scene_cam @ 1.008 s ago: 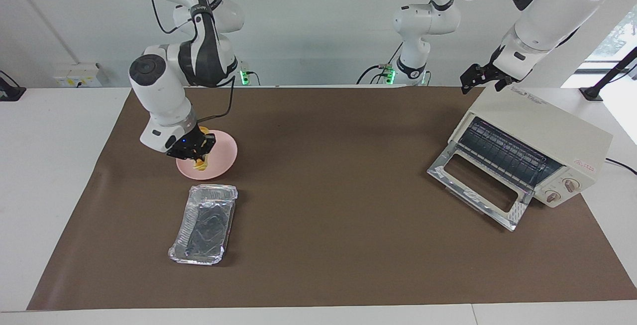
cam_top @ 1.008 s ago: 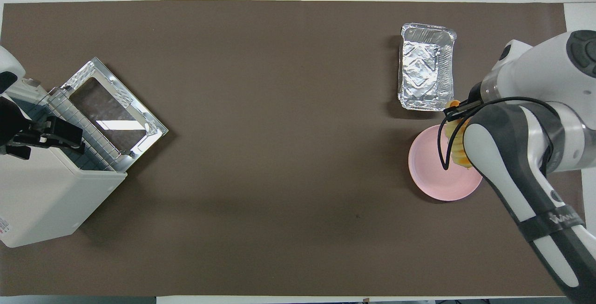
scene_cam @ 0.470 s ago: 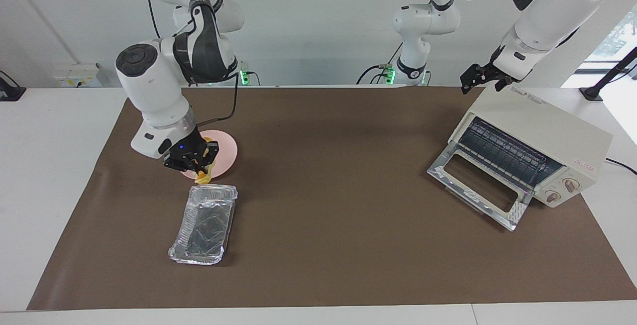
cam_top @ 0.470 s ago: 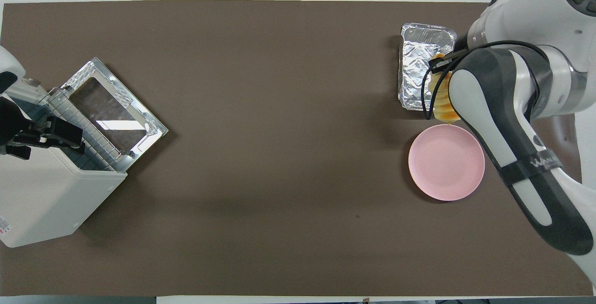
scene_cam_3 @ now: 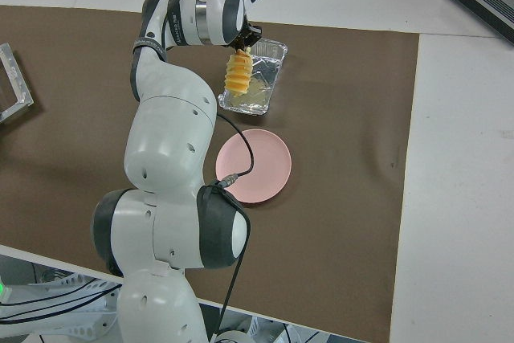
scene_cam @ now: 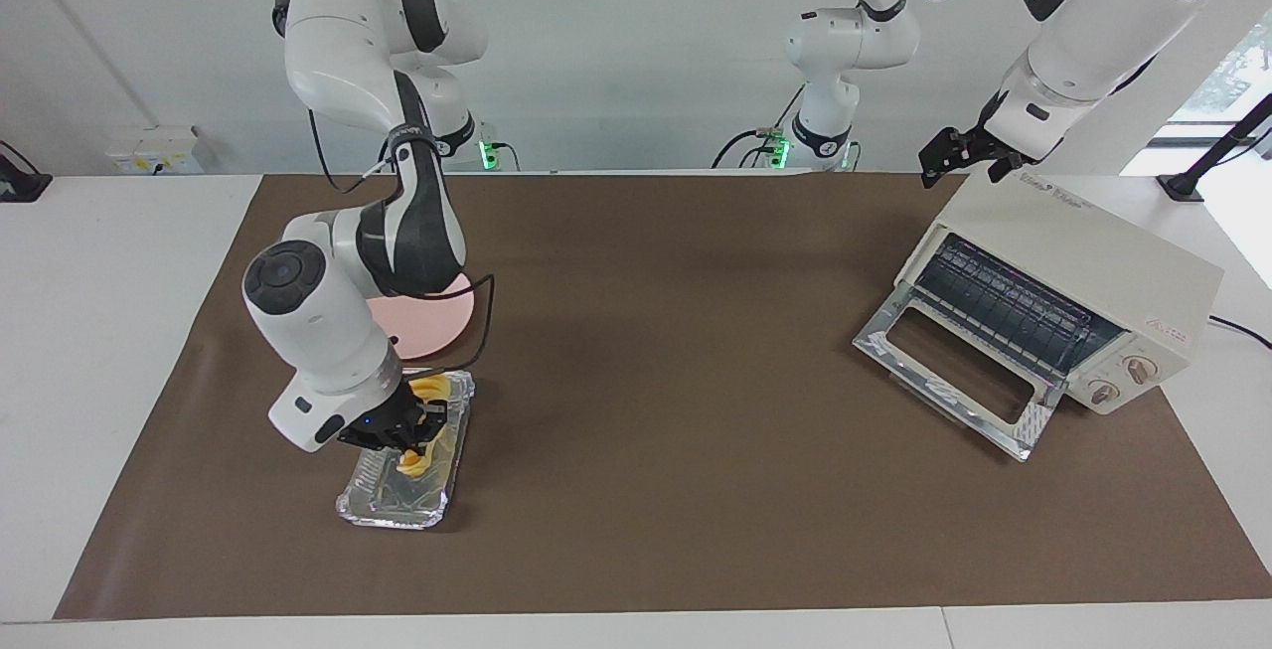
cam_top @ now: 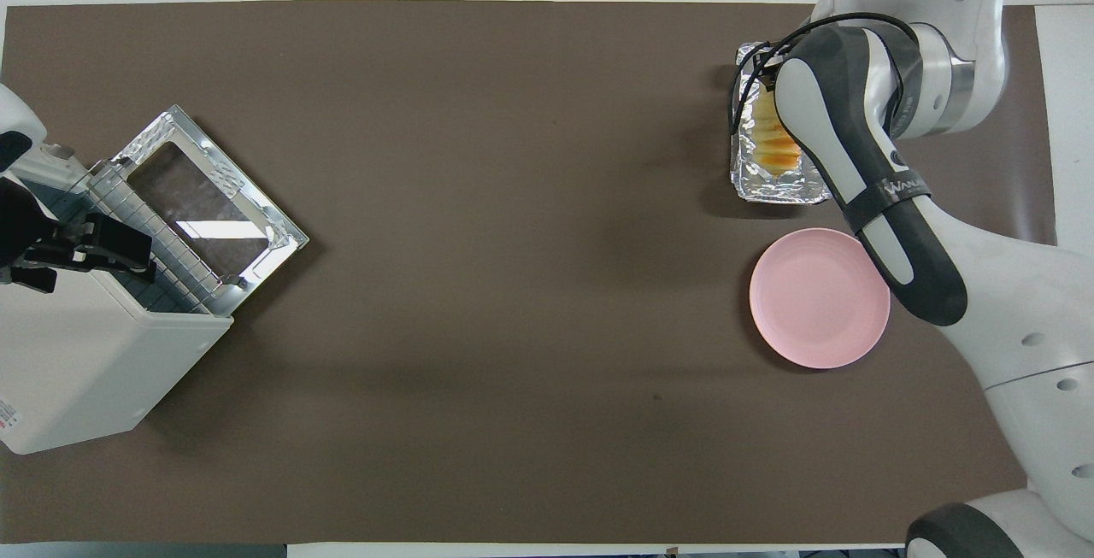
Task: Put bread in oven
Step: 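Lower the bread into the foil tray and open the right gripper, then grasp the foil tray with the right gripper while the left gripper advances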
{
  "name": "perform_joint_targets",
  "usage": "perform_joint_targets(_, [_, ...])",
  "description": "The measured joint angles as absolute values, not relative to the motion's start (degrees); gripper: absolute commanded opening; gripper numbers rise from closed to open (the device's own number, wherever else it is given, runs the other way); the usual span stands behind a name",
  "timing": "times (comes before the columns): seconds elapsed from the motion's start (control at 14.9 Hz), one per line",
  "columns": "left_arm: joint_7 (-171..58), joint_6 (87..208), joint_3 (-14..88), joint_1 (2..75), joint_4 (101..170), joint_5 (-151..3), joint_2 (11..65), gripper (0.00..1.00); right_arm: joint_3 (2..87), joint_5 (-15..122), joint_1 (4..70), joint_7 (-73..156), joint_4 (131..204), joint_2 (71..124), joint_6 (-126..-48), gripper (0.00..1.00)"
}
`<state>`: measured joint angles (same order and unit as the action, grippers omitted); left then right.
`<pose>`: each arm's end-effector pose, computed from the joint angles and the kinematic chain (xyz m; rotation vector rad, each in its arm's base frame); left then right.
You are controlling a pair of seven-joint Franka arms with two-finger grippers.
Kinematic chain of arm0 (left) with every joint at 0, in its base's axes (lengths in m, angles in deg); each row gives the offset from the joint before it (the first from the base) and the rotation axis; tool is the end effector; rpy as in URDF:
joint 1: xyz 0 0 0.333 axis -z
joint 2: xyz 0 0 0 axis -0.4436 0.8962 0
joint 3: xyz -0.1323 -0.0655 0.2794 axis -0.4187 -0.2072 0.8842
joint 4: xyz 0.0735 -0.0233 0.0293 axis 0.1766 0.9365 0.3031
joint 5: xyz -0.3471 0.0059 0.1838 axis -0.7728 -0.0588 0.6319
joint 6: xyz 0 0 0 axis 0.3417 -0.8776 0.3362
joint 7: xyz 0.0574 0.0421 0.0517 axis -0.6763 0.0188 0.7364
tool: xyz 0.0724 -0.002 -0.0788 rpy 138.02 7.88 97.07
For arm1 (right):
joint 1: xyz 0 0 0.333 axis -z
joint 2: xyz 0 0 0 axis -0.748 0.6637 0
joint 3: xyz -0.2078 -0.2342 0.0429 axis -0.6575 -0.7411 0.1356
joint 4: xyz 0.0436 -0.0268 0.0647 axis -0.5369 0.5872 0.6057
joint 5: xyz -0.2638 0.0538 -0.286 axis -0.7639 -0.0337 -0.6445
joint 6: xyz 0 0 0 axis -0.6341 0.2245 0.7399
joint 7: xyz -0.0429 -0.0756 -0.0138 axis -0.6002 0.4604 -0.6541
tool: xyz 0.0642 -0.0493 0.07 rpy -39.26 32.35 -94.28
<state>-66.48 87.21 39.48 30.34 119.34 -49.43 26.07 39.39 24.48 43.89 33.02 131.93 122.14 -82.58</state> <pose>0.5174 -0.0468 0.6030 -3.1122 -0.0100 0.3572 0.7496 0.0774 0.3833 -3.0882 -0.1419 -0.1261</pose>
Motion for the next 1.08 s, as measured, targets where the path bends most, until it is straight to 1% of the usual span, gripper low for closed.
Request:
perform_joint_targets(0.2, [-66.48,87.21,39.48,30.34,119.34,-49.43,26.07,1.0,39.29,24.57,44.85,31.99,131.09,124.41,-83.47,0.0])
perform_joint_targets(0.34, [-66.48,87.21,39.48,30.34,119.34,-49.43,26.07,1.0,39.27,26.41,45.39,31.98,131.24,125.3,-85.87,0.0])
perform_joint_targets(0.54, [-66.48,87.21,39.48,30.34,119.34,-49.43,26.07,1.0,39.24,28.17,45.94,31.93,134.02,125.69,-89.81,0.0])
perform_joint_targets(0.6, [-66.48,87.21,39.48,30.34,119.33,-49.43,26.07,1.0,39.23,28.25,46.05,31.92,134.7,125.69,-90.41,0.03])
perform_joint_targets(0.67, [-66.48,87.21,39.48,30.34,119.33,-49.43,26.07,1.0,39.23,28.26,46.1,31.92,135.09,125.68,-90.53,0.71])
perform_joint_targets(0.74, [-66.48,87.21,39.48,30.34,119.34,-49.43,26.07,1.0,39.23,28.27,46.11,31.9,135.33,125.67,-90.54,1.0])
perform_joint_targets(1.08, [-66.48,87.21,39.48,30.34,119.33,-49.43,26.07,1.0,39.2,28.27,46.84,31.82,135.95,125.19,-90.25,1.0])
